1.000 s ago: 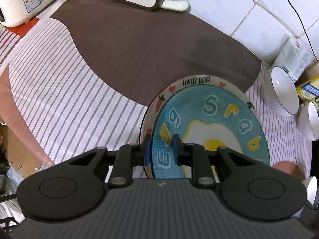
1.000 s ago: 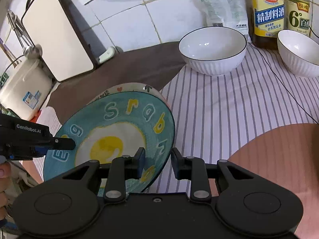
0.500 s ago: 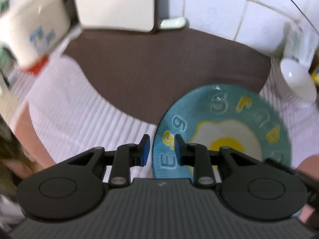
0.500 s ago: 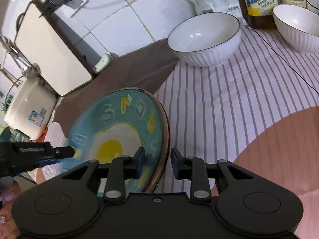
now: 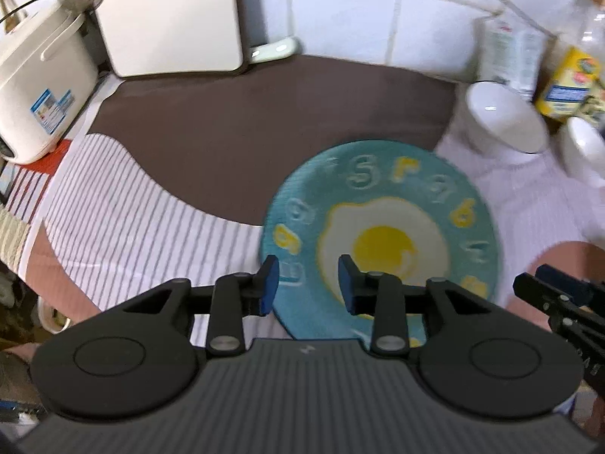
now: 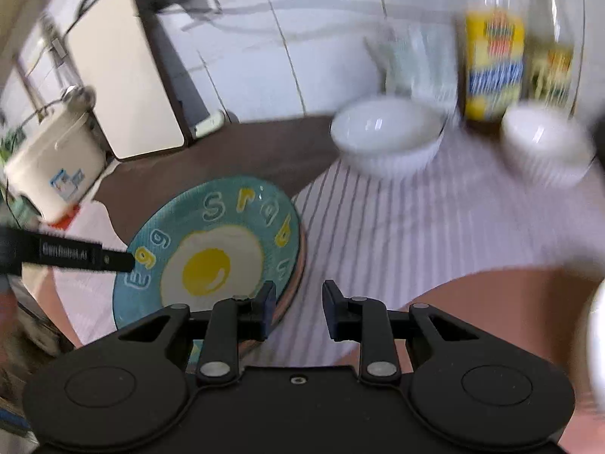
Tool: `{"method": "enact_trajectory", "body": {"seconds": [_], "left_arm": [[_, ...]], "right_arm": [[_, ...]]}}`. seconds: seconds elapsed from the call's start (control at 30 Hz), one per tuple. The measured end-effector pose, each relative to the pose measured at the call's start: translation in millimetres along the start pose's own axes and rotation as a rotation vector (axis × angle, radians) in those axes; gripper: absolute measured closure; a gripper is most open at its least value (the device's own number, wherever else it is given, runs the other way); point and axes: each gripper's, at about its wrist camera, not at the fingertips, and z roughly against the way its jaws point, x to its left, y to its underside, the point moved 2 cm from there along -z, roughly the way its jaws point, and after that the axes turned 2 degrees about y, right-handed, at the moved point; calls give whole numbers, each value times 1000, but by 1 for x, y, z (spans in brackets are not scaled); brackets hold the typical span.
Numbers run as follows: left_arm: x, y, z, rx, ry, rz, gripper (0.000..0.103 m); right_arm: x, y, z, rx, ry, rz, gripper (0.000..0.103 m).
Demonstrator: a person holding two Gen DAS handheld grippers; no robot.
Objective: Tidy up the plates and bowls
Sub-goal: 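Move both grippers away from the plate stack toward the white bowls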
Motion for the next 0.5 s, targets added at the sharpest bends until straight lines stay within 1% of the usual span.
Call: {"method": "enact_trajectory", "body": {"seconds": [0.07, 0.13, 0.2, 0.27, 0.37, 0.43, 0.5], "left_arm": [[-11, 2, 13, -11, 46, -15, 64], [-24, 4, 24, -31, 97, -36, 62], [-36, 6, 34, -54, 141, -66, 62], [-50, 10, 41, -73, 184, -90, 58], [-74, 15, 52, -99, 253, -117, 55], [-87, 20, 57, -108, 296, -133, 53], [-101, 24, 61, -112, 329, -152, 53]], "right_arm": [[0, 5, 22, -62, 41, 43, 62], [-3, 11, 41, -112, 86, 68, 57], [-9, 17, 58, -157, 131, 67, 53], [-17, 25, 74, -199, 187, 58, 48], [-29, 35, 94, -240, 271, 46, 42], [-39, 42, 104, -257, 310, 31, 40], [-46, 49, 111, -260, 344, 21, 35]]}}
